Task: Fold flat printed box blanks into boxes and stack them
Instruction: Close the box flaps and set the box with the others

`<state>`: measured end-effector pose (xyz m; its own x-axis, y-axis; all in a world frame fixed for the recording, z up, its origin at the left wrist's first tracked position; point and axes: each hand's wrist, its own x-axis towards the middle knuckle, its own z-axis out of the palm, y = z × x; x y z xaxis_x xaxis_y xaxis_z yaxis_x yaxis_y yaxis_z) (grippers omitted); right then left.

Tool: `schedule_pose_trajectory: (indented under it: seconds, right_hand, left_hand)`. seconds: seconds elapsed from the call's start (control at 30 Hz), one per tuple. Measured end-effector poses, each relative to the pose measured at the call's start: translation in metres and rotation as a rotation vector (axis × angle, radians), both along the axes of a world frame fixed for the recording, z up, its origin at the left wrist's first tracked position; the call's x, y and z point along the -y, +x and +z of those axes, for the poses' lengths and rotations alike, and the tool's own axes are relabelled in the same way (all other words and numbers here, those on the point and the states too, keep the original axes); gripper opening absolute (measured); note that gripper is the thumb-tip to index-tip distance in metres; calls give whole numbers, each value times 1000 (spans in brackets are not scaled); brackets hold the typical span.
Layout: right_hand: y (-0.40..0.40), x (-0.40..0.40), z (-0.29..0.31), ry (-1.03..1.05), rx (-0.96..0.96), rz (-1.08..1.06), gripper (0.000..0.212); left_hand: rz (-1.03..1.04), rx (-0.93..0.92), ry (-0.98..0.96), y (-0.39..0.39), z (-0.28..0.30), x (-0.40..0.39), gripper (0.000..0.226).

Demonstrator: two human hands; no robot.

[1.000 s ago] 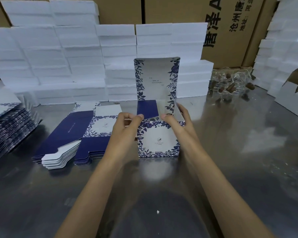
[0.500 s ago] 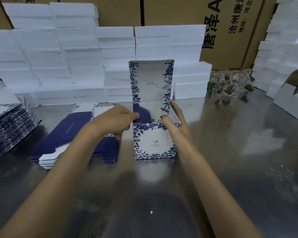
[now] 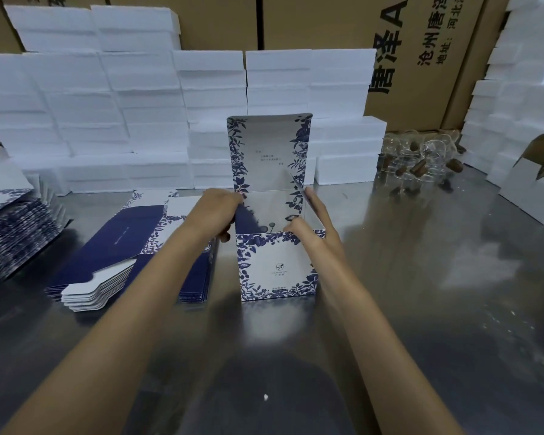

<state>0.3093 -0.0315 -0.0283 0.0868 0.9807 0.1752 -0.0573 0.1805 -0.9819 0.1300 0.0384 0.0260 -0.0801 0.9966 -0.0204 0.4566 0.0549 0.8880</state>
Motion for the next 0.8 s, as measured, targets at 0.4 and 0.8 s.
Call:
schedule_pose_trajectory:
  seconds: [0.4, 0.8]
  right_hand:
    - [24, 4, 19, -153, -24, 410, 58]
    - [50, -1, 68, -170, 934, 294, 50]
  left_hand:
    - [-4, 854, 187, 8, -43, 46, 21]
    - [1, 825, 209, 14, -44, 49, 14]
